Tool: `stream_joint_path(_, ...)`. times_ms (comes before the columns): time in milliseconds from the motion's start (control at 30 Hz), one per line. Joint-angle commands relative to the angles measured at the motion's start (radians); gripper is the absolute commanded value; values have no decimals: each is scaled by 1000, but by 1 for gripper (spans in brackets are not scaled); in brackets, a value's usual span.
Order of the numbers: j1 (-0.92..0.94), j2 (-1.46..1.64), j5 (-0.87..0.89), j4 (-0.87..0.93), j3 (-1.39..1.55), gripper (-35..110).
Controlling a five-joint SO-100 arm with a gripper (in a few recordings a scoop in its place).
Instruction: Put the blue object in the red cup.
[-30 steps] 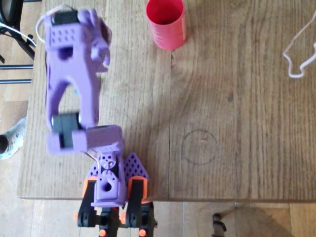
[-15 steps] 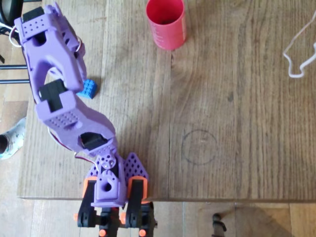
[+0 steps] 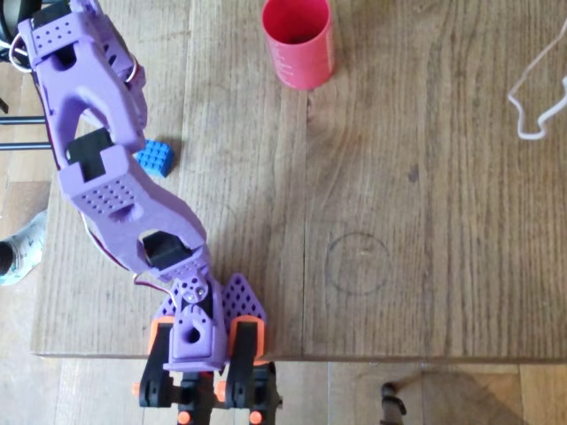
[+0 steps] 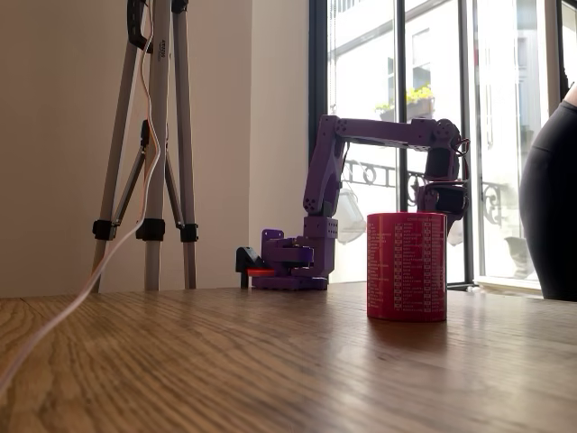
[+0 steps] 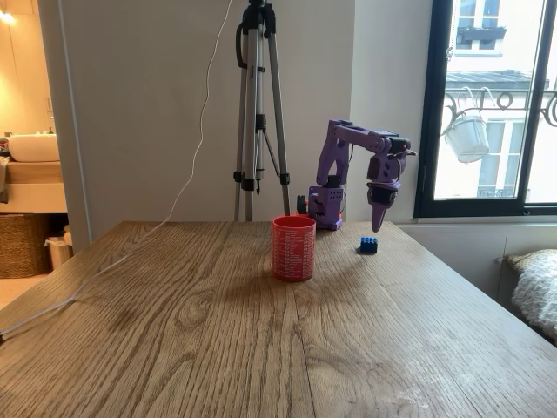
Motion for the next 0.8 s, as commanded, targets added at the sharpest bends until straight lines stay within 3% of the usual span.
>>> stream_joint_path(0, -29, 11, -23, 34, -58, 1)
stream_joint_path(500, -37, -9, -67, 86, -48, 1)
stream_joint_path(533, -37, -9, -84, 83, -46, 2)
stream_joint_path(633, -43, -11, -150, 101, -21, 27)
stream_joint_path(767, -55, -14, -192, 98, 35, 31)
